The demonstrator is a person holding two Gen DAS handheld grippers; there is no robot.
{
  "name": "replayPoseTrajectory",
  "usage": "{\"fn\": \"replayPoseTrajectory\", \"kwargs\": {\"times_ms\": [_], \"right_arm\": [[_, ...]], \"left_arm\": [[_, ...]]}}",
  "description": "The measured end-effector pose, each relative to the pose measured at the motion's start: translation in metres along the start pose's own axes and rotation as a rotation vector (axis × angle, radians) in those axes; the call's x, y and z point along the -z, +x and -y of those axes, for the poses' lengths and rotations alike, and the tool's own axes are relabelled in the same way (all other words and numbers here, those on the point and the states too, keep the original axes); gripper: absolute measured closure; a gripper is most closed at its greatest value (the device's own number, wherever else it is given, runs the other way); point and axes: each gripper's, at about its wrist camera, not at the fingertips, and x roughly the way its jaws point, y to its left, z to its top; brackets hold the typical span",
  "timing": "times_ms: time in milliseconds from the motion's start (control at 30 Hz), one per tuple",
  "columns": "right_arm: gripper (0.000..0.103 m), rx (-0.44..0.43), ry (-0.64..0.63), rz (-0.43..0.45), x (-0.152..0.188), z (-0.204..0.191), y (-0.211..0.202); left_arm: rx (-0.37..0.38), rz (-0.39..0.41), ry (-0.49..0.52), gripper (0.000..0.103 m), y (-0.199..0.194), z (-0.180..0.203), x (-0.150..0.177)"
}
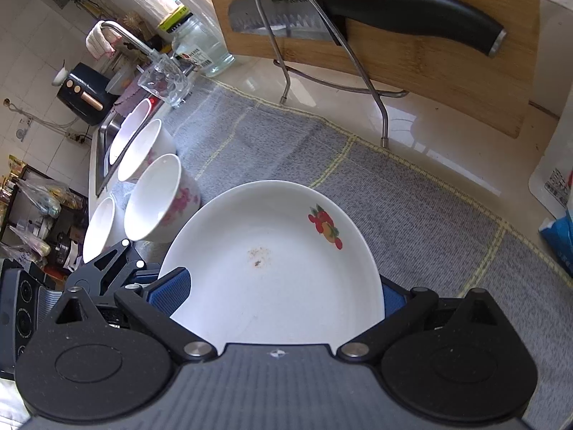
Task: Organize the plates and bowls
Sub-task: 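Lift the gripped plate off the towel with the right tool, then carry the held plate over the stacked plates with the right tool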
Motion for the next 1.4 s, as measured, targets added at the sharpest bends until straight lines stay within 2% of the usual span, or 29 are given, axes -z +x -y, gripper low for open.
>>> {"fn": "replayPoseTrajectory", "kwargs": {"times_ms": [667,1400], "right_arm": [[0.000,0.049,0.084,0.111,0.051,-0.028,-0.040],[0.000,0.147,0.248,0.244,0.141,-0.030,-0.097]], "left_arm": [[0.094,0.018,0.098,0.001,-0.041,0.021,-0.012],[0.278,0.018,0.246,0.001,-0.049,0.068,-0.022]]}}
